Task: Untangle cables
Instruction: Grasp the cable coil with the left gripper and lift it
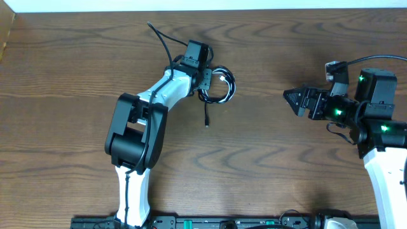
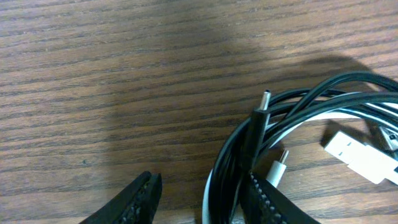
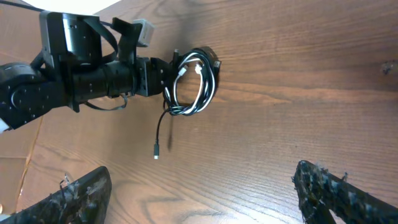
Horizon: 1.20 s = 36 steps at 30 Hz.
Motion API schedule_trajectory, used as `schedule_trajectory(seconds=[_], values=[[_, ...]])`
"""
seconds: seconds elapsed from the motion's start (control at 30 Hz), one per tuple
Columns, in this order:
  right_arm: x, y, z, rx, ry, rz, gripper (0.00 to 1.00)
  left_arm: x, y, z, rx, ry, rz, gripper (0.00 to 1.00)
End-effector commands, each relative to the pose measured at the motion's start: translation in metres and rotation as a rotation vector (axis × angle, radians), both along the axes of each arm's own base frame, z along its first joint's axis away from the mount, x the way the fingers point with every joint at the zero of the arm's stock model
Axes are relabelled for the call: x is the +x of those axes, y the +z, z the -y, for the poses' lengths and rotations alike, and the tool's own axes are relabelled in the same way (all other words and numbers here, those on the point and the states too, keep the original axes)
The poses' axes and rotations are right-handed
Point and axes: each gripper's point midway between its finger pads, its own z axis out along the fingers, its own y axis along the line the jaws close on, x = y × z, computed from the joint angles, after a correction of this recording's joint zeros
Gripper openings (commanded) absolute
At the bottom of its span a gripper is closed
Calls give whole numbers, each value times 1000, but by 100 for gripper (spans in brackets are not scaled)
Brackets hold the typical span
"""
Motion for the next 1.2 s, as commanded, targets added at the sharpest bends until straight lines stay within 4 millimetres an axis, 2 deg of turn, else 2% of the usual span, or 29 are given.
schedule_trajectory(seconds=[0.0,0.13,0.2,0.23,0.4,0.47,0.57,0.7,0.8,0.9,1.03,1.17], values=[[1,7,-3,3,15,19,90,2,-5,-2,21,15,-1,43],[1,7,-3,3,15,19,90,-3,-9,-4,24,13,-14,35],[1,7,-3,2,14,19,90,-5,-11,-4,28,13,-24,14],[1,7,-3,2,14,19,90,-7,-12,-5,31,13,-34,7],[3,8,-1,-3,9,25,86,-19,-3,1,-8,-19,-76,7],[4,9,-1,-3,9,31,83,-25,11,13,-75,-57,-88,7],[5,10,-1,-4,9,42,82,-33,46,33,-200,-123,-81,7],[7,12,-1,0,4,49,82,-48,109,58,-386,-192,-52,7],[7,12,-1,1,4,47,81,-55,150,63,-481,-148,-27,7],[7,12,-1,17,-11,34,80,-60,180,63,-537,-119,5,8],[8,14,-2,38,-30,26,75,-64,201,62,-592,-62,12,7],[7,14,-8,43,-14,22,72,-68,205,67,-626,-81,-6,7]])
